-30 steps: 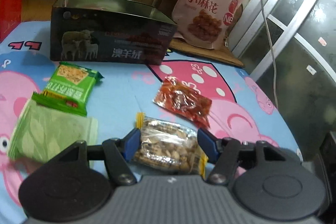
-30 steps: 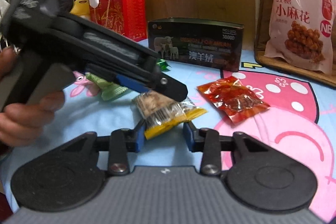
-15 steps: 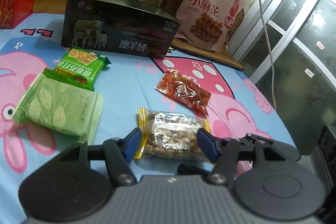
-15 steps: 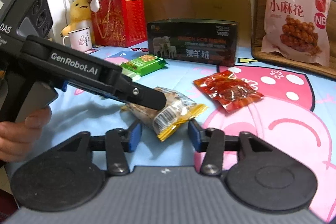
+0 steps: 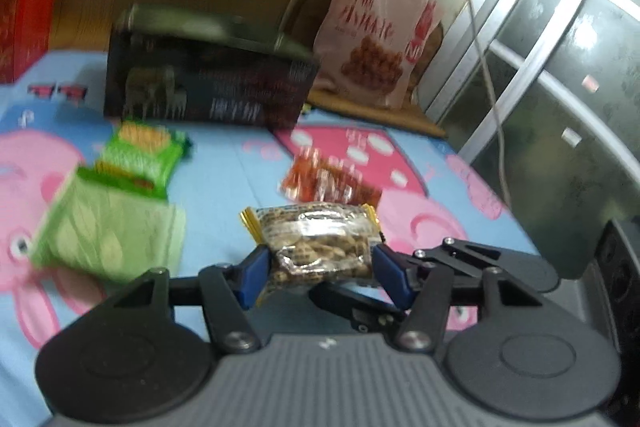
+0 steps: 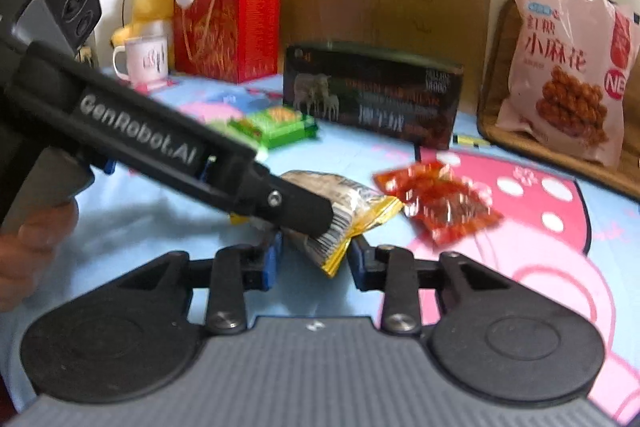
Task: Organize snacks
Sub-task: 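Lift the nut bag into the tin box and open the left gripper, then move the left gripper to the pale green leaf-pattern pack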
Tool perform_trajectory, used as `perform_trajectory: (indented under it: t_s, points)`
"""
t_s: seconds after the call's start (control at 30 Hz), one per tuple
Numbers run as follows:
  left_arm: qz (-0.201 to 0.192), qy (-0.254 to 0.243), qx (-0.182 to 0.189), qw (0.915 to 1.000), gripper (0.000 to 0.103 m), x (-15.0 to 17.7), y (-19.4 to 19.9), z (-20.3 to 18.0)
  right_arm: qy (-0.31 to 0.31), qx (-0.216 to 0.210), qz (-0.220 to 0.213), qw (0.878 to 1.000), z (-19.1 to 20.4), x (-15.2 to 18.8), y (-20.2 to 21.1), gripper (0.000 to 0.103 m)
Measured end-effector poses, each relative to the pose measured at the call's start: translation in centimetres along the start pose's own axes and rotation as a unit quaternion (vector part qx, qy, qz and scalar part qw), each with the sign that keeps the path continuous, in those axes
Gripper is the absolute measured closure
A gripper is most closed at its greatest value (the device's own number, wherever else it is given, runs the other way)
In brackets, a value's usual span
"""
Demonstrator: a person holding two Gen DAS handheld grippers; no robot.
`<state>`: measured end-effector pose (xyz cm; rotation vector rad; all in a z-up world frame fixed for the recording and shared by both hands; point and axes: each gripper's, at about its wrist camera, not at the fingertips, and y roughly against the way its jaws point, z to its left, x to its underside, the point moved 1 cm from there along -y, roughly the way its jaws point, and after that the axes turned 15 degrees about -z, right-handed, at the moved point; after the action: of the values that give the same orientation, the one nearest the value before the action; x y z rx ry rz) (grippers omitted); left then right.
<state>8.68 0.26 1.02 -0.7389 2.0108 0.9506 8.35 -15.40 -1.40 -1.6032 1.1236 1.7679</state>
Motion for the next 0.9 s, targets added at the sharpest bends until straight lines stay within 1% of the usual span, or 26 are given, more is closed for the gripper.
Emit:
perform_trajectory:
  t_s: [0.1, 0.17, 0.27, 0.4, 0.5, 0.53, 0.63, 0.67, 0.7, 0.73, 0.77, 0.8, 0.9]
  points:
    - [-0.019, 0.003, 0.008, 0.9998, 0.047, -2.2, 0.2, 0.3, 0.001, 0.001, -0.028, 1.0, -0.3, -1.6, -0.3, 0.066]
    - [-0.027, -0.003, 0.002, 0.9996, 0.047, -3.8, -0.3, 0.5, 0.013, 0.003, -0.042, 0.999, -0.5, -2.7, -1.2, 0.066]
    - [-0.044, -0.019, -0.013, 0.9988, 0.047, -6.6, -1.7, 0.9, 0.026, 0.0, -0.06, 0.998, -1.3, -4.6, -3.6, 0.066]
    - [-0.054, -0.012, -0.025, 0.9982, 0.047, -10.4, -4.5, 2.4, -0.004, -0.004, -0.067, 0.998, -3.8, -7.1, -7.5, 0.066]
    - [-0.069, -0.016, -0.046, 0.9964, 0.045, -12.6, -6.8, 3.4, -0.01, -0.001, -0.07, 0.998, -5.2, -8.6, -10.5, 0.066]
    - [-0.074, -0.017, -0.06, 0.9953, 0.042, -13.2, -7.6, 3.8, -0.005, 0.001, -0.069, 0.998, -5.5, -8.9, -11.6, 0.064]
    - [-0.062, -0.012, -0.096, 0.9934, 0.042, -14.0, -9.5, 5.3, 0.019, 0.014, -0.052, 0.998, -5.6, -9.1, -14.6, 0.059]
    - [-0.058, -0.006, -0.104, 0.9929, 0.042, -14.0, -9.3, 5.9, 0.027, 0.019, -0.05, 0.998, -5.6, -9.0, -15.1, 0.058]
    - [-0.062, 0.003, -0.1, 0.9931, 0.042, -14.0, -8.6, 6.4, 0.032, 0.022, -0.05, 0.998, -5.4, -8.8, -15.1, 0.058]
    - [-0.071, 0.012, -0.092, 0.9932, 0.042, -13.8, -7.6, 6.8, 0.033, 0.026, -0.056, 0.998, -5.3, -8.7, -14.4, 0.053]
    - [-0.081, 0.017, -0.088, 0.9927, 0.042, -13.6, -6.2, 7.2, 0.03, 0.024, -0.066, 0.997, -5.2, -8.5, -13.4, 0.049]
    - [-0.09, 0.022, -0.088, 0.9917, 0.042, -13.2, -4.7, 7.5, 0.026, 0.021, -0.075, 0.997, -5.2, -8.2, -12.5, 0.047]
    - [-0.099, 0.037, -0.095, 0.9898, 0.042, -11.1, -1.2, 8.9, -0.009, 0.001, -0.08, 0.997, -4.6, -7.0, -9.6, 0.047]
